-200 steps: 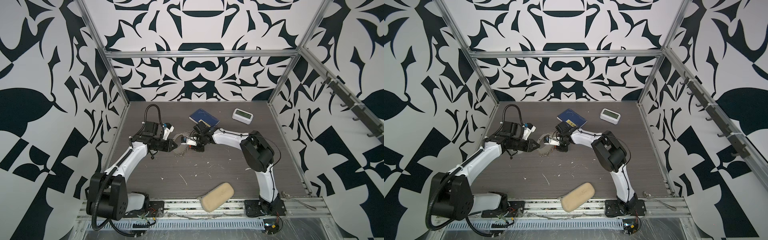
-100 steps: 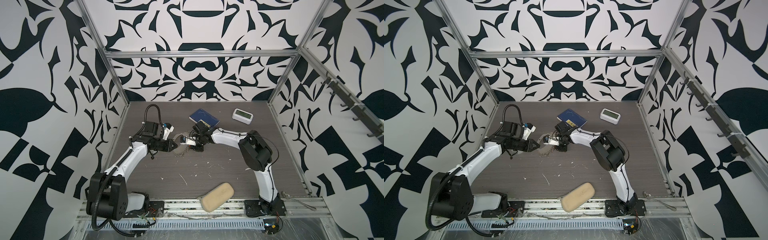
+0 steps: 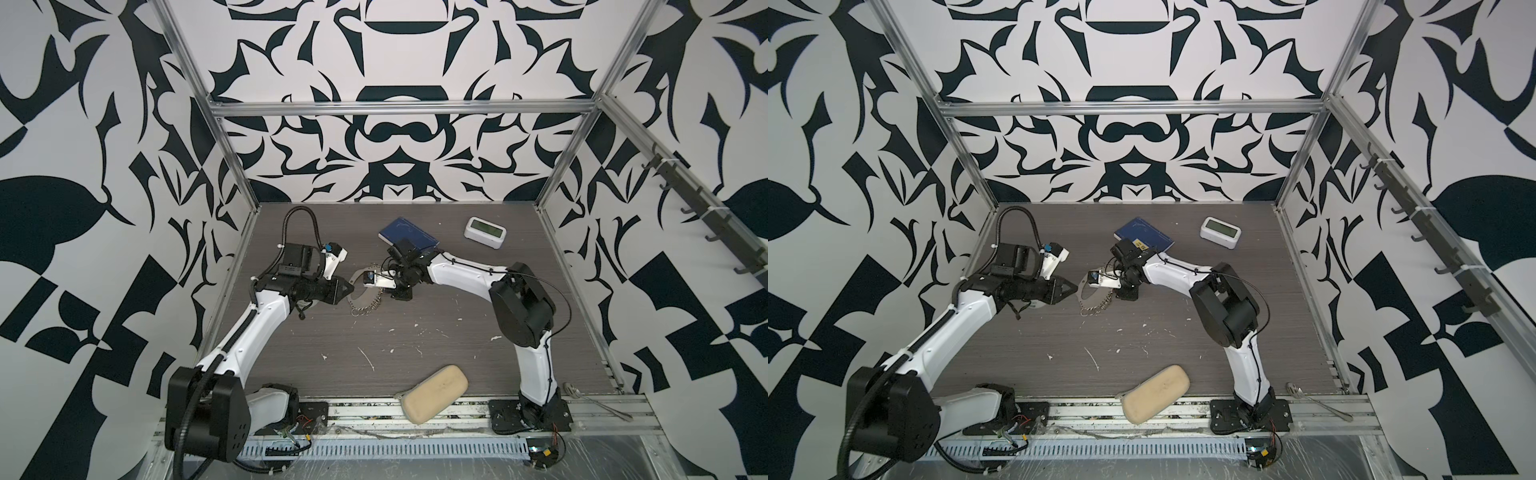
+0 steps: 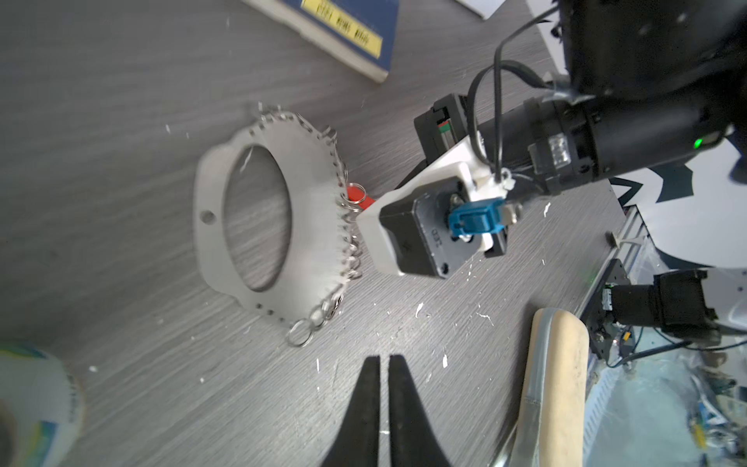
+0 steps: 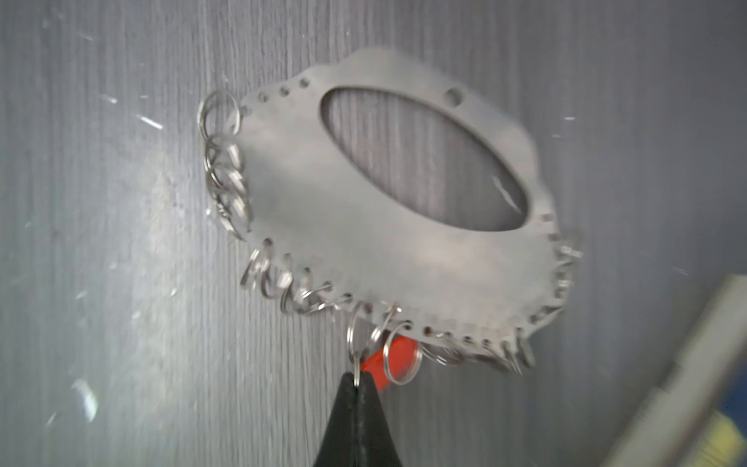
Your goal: Remove the keys from the keyring
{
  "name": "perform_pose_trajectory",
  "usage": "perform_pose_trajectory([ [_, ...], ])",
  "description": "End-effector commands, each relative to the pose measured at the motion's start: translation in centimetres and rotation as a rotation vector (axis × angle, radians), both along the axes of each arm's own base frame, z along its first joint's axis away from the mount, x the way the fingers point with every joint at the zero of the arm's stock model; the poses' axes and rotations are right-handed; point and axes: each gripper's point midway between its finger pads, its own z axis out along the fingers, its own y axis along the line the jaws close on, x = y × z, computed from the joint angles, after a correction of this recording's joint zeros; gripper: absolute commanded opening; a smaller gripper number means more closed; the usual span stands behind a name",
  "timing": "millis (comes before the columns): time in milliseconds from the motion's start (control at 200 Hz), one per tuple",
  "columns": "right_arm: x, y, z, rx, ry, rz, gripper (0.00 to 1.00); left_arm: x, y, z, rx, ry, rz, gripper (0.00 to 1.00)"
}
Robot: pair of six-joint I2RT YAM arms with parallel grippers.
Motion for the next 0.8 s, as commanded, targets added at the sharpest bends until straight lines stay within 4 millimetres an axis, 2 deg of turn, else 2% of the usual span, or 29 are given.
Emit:
perform_pose_trajectory([
  [0,0.2,-1.2,6.6,0.003,-0.147,0.004,0.0,-1.0,-0.3,2.7,-0.005,-0.105,-0.079,0.08],
  [210,-1.7,-3.7,13.3,0.051,-0.299,-0.009,0.0,-4.1,-1.3,6.1,-0.058,-0.323,-0.193,0.08],
  [335,-4.3,-5.2,16.3,0.092,-0.361,0.034,0.0,-6.0,-2.7,7.5,-0.092,-0.425,-0.253,0.09],
  [465,-7.0,-6.2,19.3,0.216,-0.414,0.073,0.0,-7.6,-4.8,8.4,-0.098,-0.489,-0.323,0.1],
  [660,-10.2,-7.2,21.7,0.376,-0.412,0.063,0.0,-8.8,-8.4,8.7,-0.082,-0.552,-0.44,0.1],
  [795,-11.6,-7.8,22.1,0.472,-0.351,-0.005,0.0,-9.1,-10.8,9.1,-0.09,-0.606,-0.493,0.1],
])
